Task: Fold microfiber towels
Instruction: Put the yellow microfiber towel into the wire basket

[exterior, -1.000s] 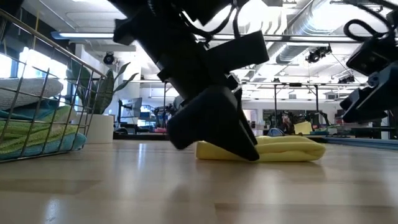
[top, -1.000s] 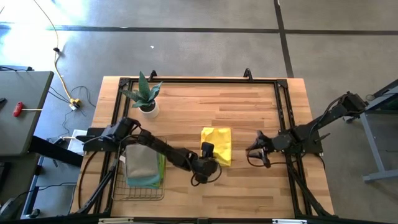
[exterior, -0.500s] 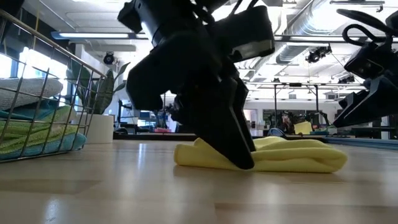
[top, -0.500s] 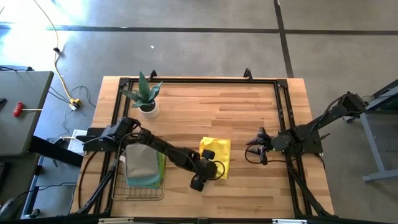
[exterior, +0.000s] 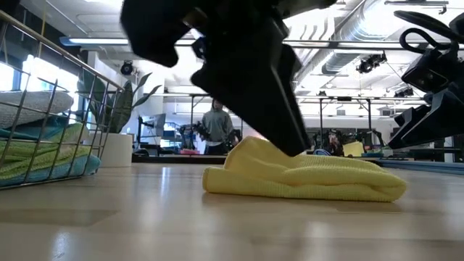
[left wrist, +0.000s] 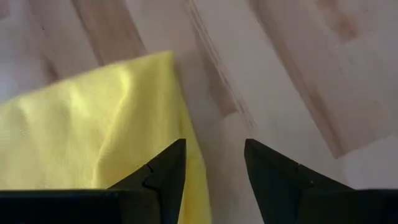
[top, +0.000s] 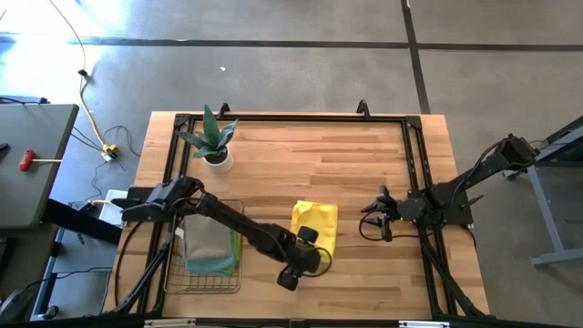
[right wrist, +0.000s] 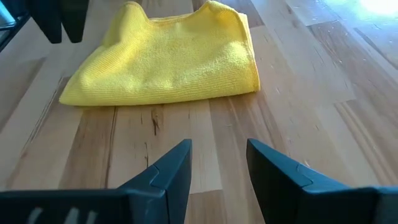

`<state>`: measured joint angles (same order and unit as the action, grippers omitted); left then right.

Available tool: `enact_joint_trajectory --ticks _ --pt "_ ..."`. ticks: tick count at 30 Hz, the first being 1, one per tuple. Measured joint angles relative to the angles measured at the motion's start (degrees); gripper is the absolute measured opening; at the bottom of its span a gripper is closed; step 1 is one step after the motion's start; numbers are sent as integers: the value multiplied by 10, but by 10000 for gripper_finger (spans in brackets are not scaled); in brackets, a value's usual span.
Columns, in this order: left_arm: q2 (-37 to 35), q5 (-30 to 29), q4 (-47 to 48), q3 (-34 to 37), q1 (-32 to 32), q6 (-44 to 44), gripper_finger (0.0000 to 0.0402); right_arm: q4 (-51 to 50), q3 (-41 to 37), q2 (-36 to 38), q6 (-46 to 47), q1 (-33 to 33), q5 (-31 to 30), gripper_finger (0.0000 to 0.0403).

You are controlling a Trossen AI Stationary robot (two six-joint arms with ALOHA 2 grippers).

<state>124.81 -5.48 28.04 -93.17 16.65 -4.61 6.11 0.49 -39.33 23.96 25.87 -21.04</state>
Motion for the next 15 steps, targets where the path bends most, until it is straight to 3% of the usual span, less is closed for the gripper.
enact_joint_trajectory --ticks 4,8,15 --pt "0 -85 34 0 16 58 155 0 0 0 0 0 0 146" --pt "-1 -79 36 -1 21 143 171 -1 0 0 0 0 0 146" --pt "10 -126 33 -2 32 72 247 -1 0 0 0 0 0 146"
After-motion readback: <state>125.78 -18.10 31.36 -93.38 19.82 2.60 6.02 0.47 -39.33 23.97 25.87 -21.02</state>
